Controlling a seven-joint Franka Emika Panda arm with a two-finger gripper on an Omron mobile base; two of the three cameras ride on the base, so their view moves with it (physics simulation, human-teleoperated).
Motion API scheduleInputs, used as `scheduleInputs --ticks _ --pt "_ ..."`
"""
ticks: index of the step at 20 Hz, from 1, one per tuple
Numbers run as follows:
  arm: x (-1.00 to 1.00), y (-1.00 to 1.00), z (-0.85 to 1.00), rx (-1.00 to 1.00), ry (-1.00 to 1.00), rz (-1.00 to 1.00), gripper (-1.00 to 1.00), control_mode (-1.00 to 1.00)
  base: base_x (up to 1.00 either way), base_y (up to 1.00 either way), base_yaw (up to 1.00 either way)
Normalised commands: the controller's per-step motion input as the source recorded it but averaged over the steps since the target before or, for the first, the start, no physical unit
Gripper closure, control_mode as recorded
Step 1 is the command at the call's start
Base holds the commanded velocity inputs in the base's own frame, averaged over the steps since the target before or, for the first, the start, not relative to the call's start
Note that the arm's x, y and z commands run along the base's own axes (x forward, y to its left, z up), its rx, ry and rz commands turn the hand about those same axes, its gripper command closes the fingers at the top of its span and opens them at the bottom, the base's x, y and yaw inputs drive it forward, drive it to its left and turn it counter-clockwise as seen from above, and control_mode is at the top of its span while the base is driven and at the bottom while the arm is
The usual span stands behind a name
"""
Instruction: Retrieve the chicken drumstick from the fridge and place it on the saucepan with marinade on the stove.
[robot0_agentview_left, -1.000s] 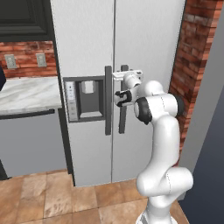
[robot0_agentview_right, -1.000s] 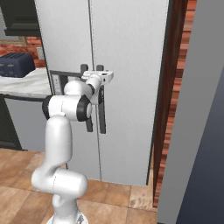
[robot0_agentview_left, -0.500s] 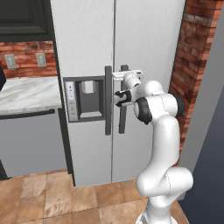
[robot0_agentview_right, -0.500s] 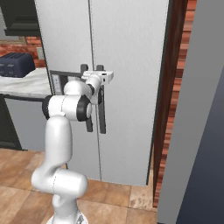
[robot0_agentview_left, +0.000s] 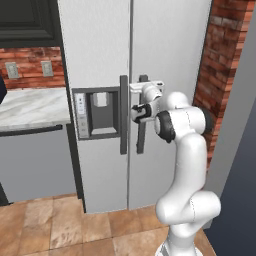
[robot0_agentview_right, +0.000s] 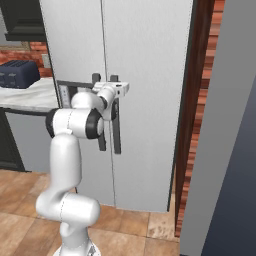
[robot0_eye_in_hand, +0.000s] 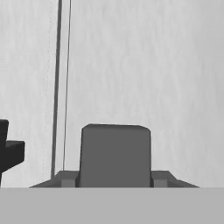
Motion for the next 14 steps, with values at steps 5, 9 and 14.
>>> scheduleInputs --ticks 5,9,14 --pt "-0.41 -0.18 0.00 0.00 0.00 0.00 1.00 -1.00 0.00 0.00 0.00" --pt "-0.46 -0.35 0.00 0.00 0.00 0.00 1.00 -1.00 0.00 0.00 0.00" --pt "-0.65 -0.45 0.02 0.00 0.02 0.00 1.00 -1.00 0.00 0.00 0.00"
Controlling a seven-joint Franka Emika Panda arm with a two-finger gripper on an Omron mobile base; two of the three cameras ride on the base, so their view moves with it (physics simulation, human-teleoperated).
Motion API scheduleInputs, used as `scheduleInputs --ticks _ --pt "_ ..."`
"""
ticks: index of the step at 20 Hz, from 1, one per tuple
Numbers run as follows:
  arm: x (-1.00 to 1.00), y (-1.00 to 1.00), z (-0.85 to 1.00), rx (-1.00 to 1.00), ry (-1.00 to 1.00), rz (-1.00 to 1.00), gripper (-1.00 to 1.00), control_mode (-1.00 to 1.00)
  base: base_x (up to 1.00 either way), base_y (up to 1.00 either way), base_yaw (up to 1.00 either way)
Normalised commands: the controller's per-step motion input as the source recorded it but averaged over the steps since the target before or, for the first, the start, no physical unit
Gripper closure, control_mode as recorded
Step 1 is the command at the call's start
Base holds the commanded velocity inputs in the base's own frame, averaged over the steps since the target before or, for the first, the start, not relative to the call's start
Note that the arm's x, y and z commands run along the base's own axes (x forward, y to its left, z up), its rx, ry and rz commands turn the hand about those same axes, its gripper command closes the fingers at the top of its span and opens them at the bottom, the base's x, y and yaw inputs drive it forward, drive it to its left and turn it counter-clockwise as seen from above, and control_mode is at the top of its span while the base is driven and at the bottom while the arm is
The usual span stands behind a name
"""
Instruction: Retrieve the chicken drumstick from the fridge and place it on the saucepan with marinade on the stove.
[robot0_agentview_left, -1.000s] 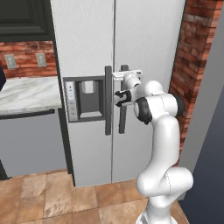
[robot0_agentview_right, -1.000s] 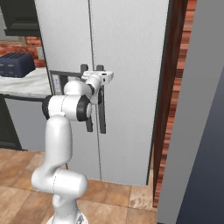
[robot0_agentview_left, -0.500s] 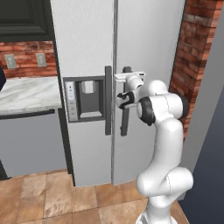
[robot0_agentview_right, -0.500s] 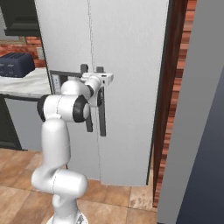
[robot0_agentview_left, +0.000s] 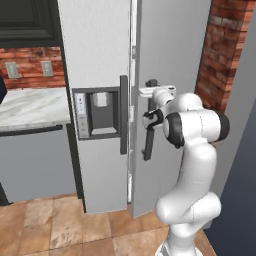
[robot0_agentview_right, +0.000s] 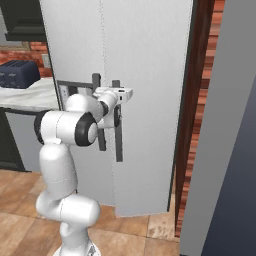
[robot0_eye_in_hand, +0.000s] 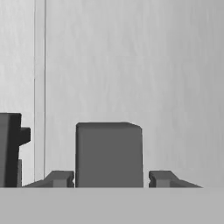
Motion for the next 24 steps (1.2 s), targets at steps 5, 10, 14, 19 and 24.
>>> scheduleInputs --ticks 5,10,14,19,24 --pt "-0.75 -0.46 0.00 0.00 0.02 0.00 1.00 -1.00 0.00 0.00 0.00" --pt "-0.70 -0.48 0.00 0.00 0.01 0.00 1.00 -1.00 0.00 0.00 0.00" --pt "-0.63 -0.45 0.00 0.00 0.00 0.00 1.00 -1.00 0.00 0.00 0.00" --pt "-0.55 -0.41 0.00 0.00 0.00 0.00 1.00 -1.00 0.00 0.00 0.00" --pt "-0.39 -0.34 0.00 0.00 0.00 0.00 1.00 -1.00 0.00 0.00 0.00"
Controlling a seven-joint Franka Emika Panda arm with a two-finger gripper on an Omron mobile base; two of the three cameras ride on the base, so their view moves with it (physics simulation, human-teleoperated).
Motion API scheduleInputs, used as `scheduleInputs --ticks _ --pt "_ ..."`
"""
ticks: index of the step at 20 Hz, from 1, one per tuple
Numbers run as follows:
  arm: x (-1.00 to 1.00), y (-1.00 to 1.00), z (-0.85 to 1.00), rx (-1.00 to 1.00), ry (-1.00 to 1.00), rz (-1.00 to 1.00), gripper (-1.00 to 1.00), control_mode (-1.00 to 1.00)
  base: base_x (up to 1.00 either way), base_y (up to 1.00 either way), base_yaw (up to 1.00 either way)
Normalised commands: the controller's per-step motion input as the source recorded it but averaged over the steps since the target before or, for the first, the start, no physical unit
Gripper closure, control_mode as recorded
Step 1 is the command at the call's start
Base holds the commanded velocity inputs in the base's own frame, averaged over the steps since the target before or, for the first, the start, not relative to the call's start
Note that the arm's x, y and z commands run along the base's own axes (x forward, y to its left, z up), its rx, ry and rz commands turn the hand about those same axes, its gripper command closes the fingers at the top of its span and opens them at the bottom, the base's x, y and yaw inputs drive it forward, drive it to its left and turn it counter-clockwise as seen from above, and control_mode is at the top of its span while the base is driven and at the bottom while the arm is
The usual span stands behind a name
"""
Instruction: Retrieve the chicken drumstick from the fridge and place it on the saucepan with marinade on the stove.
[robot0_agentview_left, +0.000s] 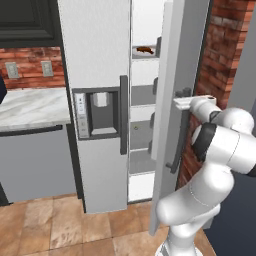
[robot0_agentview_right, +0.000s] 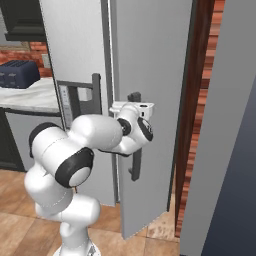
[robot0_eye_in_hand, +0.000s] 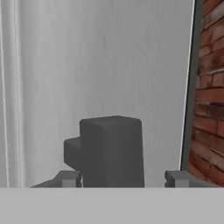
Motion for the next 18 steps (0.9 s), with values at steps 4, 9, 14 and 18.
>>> scheduleInputs --ticks 4,9,14,18 --pt "-0.18 -0.21 0.00 0.00 0.00 0.01 1.00 -1.00 0.00 0.00 0.00" --pt "0.00 -0.13 0.00 0.00 0.00 0.02 1.00 -1.00 0.00 0.00 0.00" --pt "0.00 0.00 0.00 0.00 0.00 0.01 -1.00 -1.00 0.00 0.00 0.00" --pt "-0.07 0.00 0.00 0.00 0.00 0.00 -1.00 -1.00 0.00 0.00 0.00"
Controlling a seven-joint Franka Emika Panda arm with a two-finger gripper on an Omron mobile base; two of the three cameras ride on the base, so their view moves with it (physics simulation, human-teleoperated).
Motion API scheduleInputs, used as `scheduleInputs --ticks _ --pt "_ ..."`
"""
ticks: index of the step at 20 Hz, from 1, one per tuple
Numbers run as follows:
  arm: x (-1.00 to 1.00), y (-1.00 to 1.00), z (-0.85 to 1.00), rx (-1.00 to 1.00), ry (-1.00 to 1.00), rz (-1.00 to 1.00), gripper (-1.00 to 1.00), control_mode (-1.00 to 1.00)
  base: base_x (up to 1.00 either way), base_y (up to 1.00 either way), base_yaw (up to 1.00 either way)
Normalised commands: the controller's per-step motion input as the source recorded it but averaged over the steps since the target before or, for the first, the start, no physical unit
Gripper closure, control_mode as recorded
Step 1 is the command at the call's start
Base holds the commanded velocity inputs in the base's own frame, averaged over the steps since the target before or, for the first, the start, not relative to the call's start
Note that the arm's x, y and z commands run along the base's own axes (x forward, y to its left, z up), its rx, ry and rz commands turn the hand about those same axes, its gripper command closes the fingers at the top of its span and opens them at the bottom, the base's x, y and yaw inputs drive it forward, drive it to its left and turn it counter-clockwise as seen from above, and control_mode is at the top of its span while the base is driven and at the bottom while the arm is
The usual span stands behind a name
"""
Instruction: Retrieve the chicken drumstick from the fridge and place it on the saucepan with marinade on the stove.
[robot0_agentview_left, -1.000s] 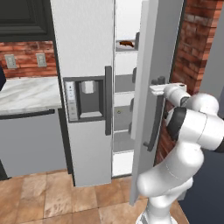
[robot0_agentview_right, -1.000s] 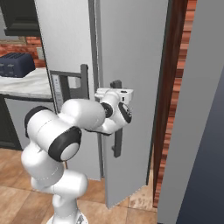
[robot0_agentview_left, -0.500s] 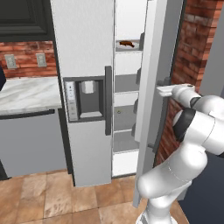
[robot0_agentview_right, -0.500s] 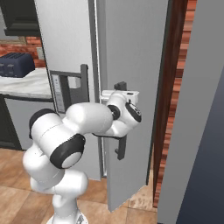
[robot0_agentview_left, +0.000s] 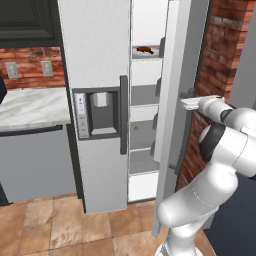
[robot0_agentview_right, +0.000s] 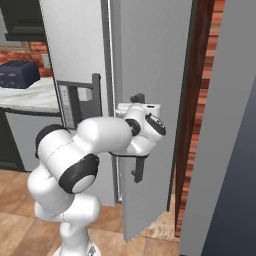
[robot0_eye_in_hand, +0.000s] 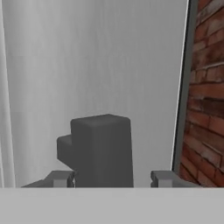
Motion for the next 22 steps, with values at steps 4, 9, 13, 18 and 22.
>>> scheduleInputs --ticks 4,9,13,18,22 --pt "-0.28 0.00 0.00 0.00 0.00 0.00 -1.00 -1.00 0.00 0.00 0.00" --pt "-0.56 0.04 0.05 -0.02 0.00 0.00 -1.00 -1.00 0.00 0.00 0.00" --pt "-0.64 0.47 0.21 -0.08 0.00 -0.06 -1.00 -1.00 0.00 0.00 0.00" --pt "-0.89 0.71 0.28 -0.04 0.00 -0.21 -1.00 -1.00 0.00 0.00 0.00" --pt "-0.68 0.82 0.41 -0.02 0.00 -0.28 -1.00 -1.00 0.00 0.00 0.00"
